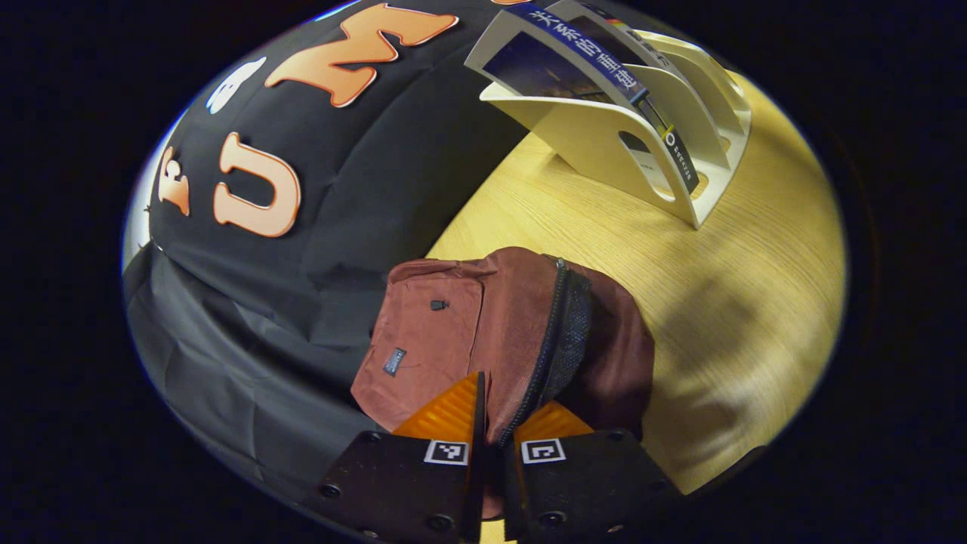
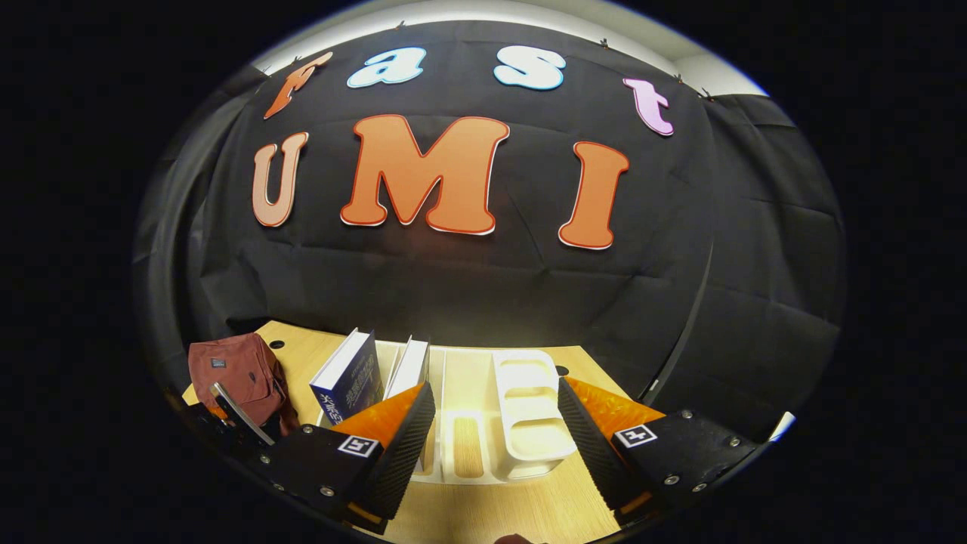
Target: Open the schoolbag, grab two books from the bookshelf and put them into the schoolbag.
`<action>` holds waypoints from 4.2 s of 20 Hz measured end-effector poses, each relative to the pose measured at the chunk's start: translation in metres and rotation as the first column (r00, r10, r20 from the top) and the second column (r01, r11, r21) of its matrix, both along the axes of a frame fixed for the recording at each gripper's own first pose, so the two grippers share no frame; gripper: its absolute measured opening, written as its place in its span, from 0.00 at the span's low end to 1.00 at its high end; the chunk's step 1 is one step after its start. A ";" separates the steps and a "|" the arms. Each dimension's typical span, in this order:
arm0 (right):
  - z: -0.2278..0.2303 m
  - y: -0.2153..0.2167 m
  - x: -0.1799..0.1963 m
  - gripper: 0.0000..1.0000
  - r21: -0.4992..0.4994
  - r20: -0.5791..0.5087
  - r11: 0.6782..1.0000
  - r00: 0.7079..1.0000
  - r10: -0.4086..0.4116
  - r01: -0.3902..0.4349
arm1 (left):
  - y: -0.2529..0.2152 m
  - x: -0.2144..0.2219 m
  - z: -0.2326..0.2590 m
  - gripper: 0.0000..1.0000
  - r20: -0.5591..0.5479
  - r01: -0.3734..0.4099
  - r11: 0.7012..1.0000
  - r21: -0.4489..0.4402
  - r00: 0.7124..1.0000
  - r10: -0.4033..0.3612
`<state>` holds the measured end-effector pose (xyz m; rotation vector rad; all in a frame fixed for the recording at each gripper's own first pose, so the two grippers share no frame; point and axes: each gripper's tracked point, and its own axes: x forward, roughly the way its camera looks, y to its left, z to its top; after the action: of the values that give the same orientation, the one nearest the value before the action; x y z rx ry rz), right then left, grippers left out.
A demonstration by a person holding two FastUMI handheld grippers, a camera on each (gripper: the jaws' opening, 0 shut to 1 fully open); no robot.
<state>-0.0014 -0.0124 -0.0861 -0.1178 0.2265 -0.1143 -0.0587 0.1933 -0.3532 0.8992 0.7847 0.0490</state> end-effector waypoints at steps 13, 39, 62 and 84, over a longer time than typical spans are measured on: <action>-0.056 0.043 0.021 0.98 0.110 -0.339 0.985 0.927 0.162 -0.132 | 0.022 0.027 0.067 0.11 -0.152 0.020 0.986 -0.165 0.987 -0.045; -0.116 0.168 0.122 0.86 0.178 -0.845 0.981 0.499 0.192 -0.074 | 0.070 0.066 0.141 0.12 -0.256 0.043 0.920 -0.389 0.954 -0.153; -0.057 0.150 0.091 0.40 0.261 -0.830 0.963 0.524 0.192 0.062 | 0.075 0.064 0.138 0.13 -0.266 0.072 0.908 -0.413 0.944 -0.195; -0.087 0.269 -0.018 0.39 0.740 -0.598 0.646 0.622 0.506 0.187 | 0.072 0.063 0.143 0.12 -0.268 0.036 0.907 -0.419 0.950 -0.162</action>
<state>-0.0196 0.2565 -0.1730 0.6981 1.1407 0.2676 0.0048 0.2649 -0.2098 0.5472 0.9832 -0.3413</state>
